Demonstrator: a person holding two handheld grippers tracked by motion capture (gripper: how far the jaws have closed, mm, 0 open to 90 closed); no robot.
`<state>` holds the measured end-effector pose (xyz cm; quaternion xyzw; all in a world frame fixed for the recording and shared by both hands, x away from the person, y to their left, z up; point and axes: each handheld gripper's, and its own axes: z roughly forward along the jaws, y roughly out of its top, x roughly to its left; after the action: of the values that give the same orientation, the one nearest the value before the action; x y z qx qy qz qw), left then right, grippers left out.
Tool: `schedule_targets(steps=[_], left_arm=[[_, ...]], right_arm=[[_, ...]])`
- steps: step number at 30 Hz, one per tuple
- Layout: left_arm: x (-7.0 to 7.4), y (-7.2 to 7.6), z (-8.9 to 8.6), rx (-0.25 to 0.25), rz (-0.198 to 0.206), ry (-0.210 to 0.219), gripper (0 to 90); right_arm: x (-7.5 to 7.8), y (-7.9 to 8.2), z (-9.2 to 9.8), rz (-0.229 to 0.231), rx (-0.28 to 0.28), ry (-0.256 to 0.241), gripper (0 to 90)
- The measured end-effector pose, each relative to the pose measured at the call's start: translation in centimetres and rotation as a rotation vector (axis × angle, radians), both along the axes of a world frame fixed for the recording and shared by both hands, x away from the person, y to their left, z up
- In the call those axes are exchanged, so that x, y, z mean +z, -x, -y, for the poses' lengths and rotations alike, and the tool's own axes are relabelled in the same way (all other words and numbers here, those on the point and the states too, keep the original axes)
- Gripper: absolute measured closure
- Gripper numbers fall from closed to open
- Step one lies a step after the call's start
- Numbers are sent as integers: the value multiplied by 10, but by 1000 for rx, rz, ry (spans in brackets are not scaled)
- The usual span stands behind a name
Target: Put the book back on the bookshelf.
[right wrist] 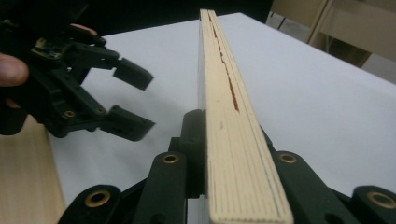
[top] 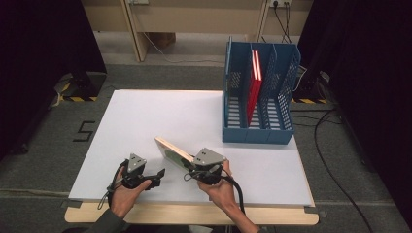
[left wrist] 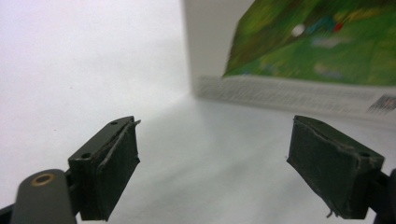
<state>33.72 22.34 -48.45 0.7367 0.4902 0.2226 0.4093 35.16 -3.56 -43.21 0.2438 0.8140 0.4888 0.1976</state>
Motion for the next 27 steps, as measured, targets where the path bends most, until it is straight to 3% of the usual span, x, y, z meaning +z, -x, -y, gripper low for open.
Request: schedule_targets(steps=[7, 8, 14, 16, 21, 27], left_arm=[[-2, -1, -1, -10, -18, -18, 149], [-4, -2, 0, -24, -32, -45, 149], [-9, -3, 2, -51, -66, -98, 149], [-12, -4, 3, -64, -86, -116, 149], [-14, -4, 4, -76, -97, -138, 149], [-14, -4, 4, -80, -102, -136, 147]], right_arm=[[1, -9, 21, 17, -40, -17, 753], [-2, -12, 26, 6, -37, -30, 752], [-9, -14, 36, -6, -22, -59, 746], [-13, -16, 41, -32, -28, -86, 743], [-19, -20, 46, -41, -29, -129, 736], [-26, -21, 40, -37, -14, -128, 723]])
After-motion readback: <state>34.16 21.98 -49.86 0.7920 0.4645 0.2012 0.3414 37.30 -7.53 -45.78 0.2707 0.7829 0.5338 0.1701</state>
